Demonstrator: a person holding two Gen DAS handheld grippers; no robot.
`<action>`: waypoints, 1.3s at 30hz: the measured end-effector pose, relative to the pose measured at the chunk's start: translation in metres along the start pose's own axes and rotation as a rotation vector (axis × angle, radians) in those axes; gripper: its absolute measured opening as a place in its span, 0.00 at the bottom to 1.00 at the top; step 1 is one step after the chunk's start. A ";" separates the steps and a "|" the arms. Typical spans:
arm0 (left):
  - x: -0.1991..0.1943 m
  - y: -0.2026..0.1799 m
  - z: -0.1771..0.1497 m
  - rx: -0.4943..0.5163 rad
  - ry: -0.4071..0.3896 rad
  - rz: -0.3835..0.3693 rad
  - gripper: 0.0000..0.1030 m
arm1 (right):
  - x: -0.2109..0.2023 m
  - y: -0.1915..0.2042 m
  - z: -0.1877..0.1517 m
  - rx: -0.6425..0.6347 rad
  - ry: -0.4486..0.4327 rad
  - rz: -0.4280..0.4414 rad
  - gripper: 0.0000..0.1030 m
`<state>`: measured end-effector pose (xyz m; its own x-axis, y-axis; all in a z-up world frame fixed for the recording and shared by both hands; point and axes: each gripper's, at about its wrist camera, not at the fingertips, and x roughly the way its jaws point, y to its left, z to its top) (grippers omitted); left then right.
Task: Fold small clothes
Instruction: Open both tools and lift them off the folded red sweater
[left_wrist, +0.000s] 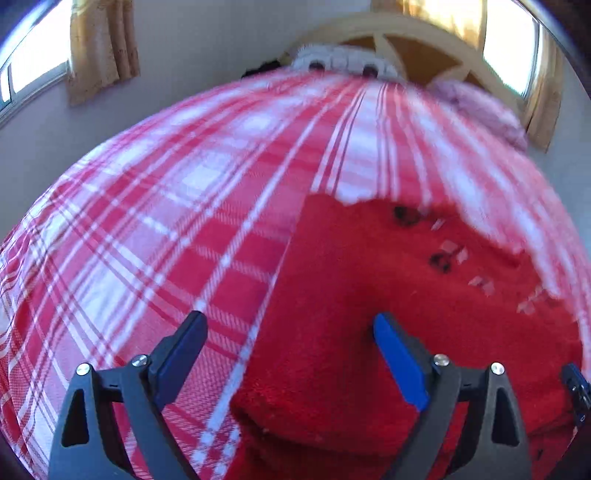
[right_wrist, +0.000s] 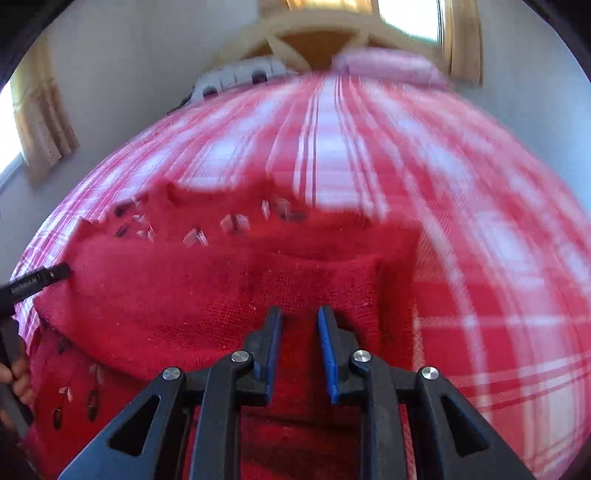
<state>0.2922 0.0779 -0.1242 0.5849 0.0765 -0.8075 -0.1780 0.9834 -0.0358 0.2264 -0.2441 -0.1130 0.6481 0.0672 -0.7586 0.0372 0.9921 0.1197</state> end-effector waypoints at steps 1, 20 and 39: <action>0.004 0.002 -0.003 -0.013 -0.009 -0.014 0.97 | -0.001 -0.005 0.001 0.022 -0.001 0.024 0.22; -0.050 0.001 -0.038 0.165 -0.063 -0.020 0.97 | -0.044 0.030 -0.027 -0.153 -0.068 -0.079 0.64; -0.112 0.014 -0.096 0.357 -0.183 -0.007 0.97 | -0.164 -0.002 -0.124 -0.043 -0.178 0.031 0.66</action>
<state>0.1480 0.0668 -0.0911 0.7222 0.0656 -0.6886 0.0942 0.9769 0.1919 0.0256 -0.2443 -0.0681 0.7730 0.0817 -0.6291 -0.0148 0.9937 0.1110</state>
